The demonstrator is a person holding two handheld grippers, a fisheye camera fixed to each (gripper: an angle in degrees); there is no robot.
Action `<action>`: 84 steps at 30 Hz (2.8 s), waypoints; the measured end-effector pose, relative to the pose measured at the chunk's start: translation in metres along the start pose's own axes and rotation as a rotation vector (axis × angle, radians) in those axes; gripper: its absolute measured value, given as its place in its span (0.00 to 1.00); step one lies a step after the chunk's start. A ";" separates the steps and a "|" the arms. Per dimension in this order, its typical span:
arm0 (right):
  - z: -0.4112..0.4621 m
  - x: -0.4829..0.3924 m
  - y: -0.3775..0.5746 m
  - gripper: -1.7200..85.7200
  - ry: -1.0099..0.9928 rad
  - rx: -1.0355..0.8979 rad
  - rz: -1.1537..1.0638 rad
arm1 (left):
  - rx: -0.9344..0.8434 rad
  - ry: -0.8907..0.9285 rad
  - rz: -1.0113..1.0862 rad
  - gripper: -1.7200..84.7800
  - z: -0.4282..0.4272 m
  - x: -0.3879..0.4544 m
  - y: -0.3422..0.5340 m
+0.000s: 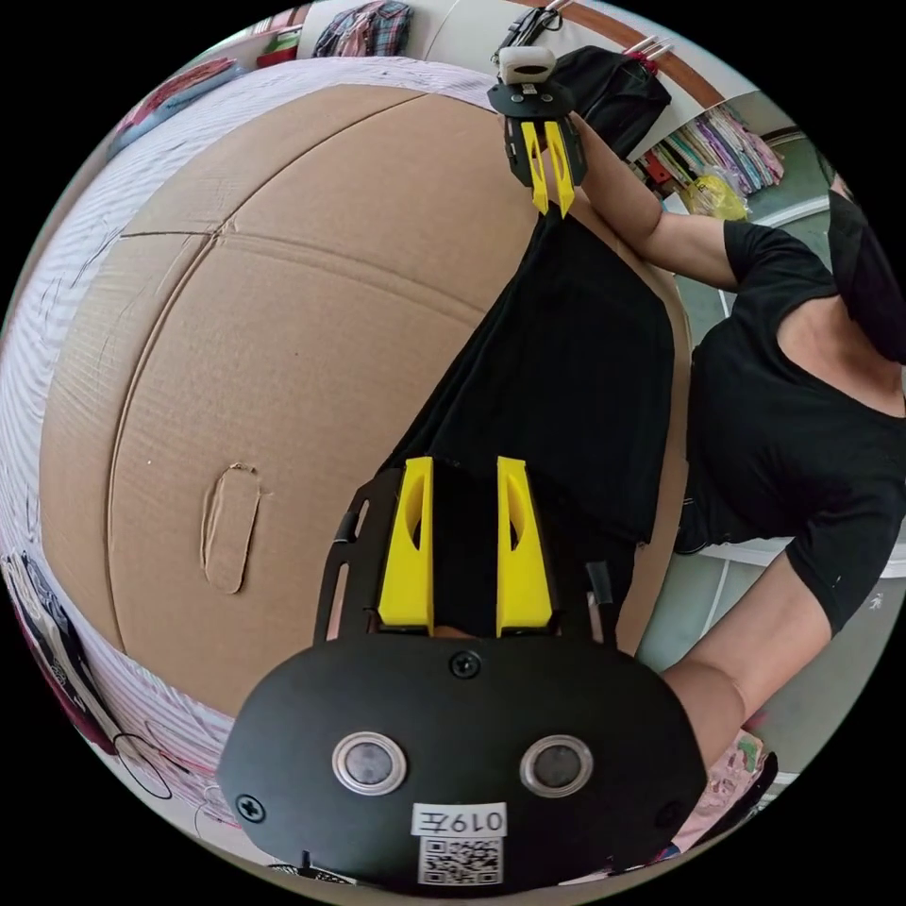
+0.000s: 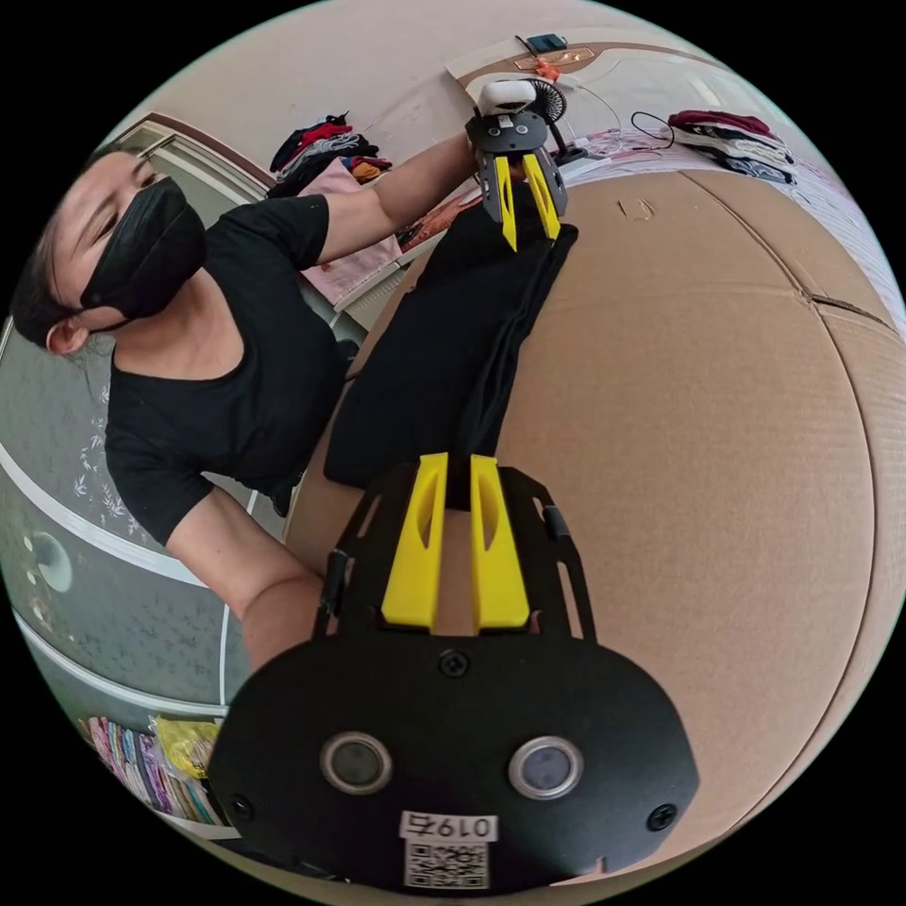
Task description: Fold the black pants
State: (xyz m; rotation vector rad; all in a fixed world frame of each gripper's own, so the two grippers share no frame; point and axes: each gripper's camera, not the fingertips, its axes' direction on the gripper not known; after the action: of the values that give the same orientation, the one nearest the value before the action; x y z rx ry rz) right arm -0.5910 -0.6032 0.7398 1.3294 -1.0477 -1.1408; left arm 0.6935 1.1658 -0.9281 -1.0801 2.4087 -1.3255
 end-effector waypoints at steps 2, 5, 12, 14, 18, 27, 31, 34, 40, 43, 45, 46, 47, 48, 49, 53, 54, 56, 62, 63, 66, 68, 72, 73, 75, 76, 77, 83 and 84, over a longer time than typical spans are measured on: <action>-0.007 -0.005 0.005 0.07 0.002 0.007 -0.009 | 0.032 0.020 -0.015 0.11 -0.002 -0.007 0.007; -0.016 -0.009 0.012 0.07 -0.002 0.022 -0.019 | 0.075 0.045 -0.016 0.10 -0.005 -0.010 0.015; -0.026 0.000 0.025 0.07 -0.048 0.028 0.011 | 0.071 0.036 -0.067 0.05 0.000 -0.032 0.025; -0.033 0.000 0.035 0.07 -0.064 0.048 0.011 | 0.094 0.059 -0.066 0.05 -0.003 -0.035 0.032; -0.041 0.009 0.051 0.08 -0.107 0.073 0.034 | 0.178 0.054 -0.072 0.04 -0.010 -0.036 0.055; -0.042 0.036 0.065 0.07 -0.189 0.073 0.095 | 0.313 0.024 -0.082 0.03 -0.029 -0.029 0.095; -0.047 0.036 0.068 0.03 -0.166 0.045 0.109 | 0.284 0.024 -0.102 0.03 -0.022 -0.034 0.097; -0.046 0.034 0.065 0.02 -0.154 0.015 0.114 | 0.265 0.028 -0.118 0.03 -0.015 -0.037 0.098; -0.047 0.043 0.063 0.02 -0.121 0.005 0.133 | 0.257 0.043 -0.162 0.03 0.000 -0.043 0.110; -0.039 0.057 0.068 0.02 -0.150 -0.001 0.175 | 0.270 0.057 -0.172 0.03 0.003 -0.042 0.116; -0.034 0.066 0.071 0.02 -0.175 0.003 0.191 | 0.257 0.039 -0.168 0.03 0.003 -0.036 0.116; -0.033 0.067 0.072 0.02 -0.174 0.005 0.190 | 0.254 0.032 -0.166 0.03 0.003 -0.034 0.116; -0.032 0.067 0.072 0.02 -0.169 0.005 0.189 | 0.249 0.022 -0.162 0.03 0.001 -0.029 0.117; -0.031 0.068 0.072 0.02 -0.169 0.005 0.190 | 0.248 0.020 -0.161 0.03 -0.001 -0.026 0.118; -0.030 0.070 0.073 0.02 -0.175 0.009 0.195 | 0.247 0.020 -0.162 0.03 -0.001 -0.024 0.118; -0.023 0.078 0.076 0.02 -0.195 0.027 0.211 | 0.200 0.016 -0.196 0.03 0.009 -0.019 0.118; -0.022 0.079 0.075 0.02 -0.196 0.027 0.213 | 0.195 0.018 -0.204 0.03 0.012 -0.018 0.119; -0.018 0.080 0.074 0.02 -0.192 0.028 0.216 | 0.198 0.026 -0.219 0.03 0.014 -0.016 0.121; -0.009 0.079 0.064 0.02 -0.172 0.031 0.207 | 0.197 -0.032 -0.252 0.03 0.015 0.009 0.135; -0.008 0.077 0.063 0.03 -0.164 0.029 0.200 | 0.202 -0.045 -0.260 0.03 0.013 0.015 0.140; -0.008 0.066 0.057 0.06 -0.122 0.043 0.153 | 0.258 -0.095 -0.288 0.04 0.006 0.032 0.157; -0.014 0.055 0.055 0.08 -0.078 0.076 0.126 | 0.329 -0.116 -0.308 0.04 -0.002 0.046 0.171; -0.025 0.038 0.035 0.07 0.004 0.145 0.101 | 0.560 -0.173 -0.295 0.04 -0.013 0.098 0.183; -0.023 0.033 0.022 0.07 0.022 0.145 0.086 | 0.577 -0.179 -0.288 0.04 -0.011 0.106 0.180; -0.014 0.027 0.001 0.06 0.021 0.142 0.045 | 0.595 -0.187 -0.251 0.05 0.005 0.135 0.159; -0.004 0.024 -0.013 0.05 0.009 0.124 0.017 | 0.594 -0.190 -0.245 0.05 0.010 0.142 0.153; 0.008 0.022 -0.026 0.05 0.000 0.095 -0.001 | 0.605 -0.193 -0.223 0.05 0.018 0.157 0.140; 0.037 0.035 -0.057 0.08 0.031 0.051 0.037 | 0.633 -0.208 -0.147 0.09 0.047 0.212 0.078; 0.035 0.038 -0.058 0.08 0.036 0.070 0.047 | 0.628 -0.177 -0.138 0.10 0.054 0.218 0.068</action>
State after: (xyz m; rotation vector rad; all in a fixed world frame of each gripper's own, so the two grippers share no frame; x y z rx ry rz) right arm -0.6205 -0.6418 0.6793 1.3680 -1.0960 -1.0502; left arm 0.5279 1.0062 -0.9756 -1.1189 1.6318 -1.7698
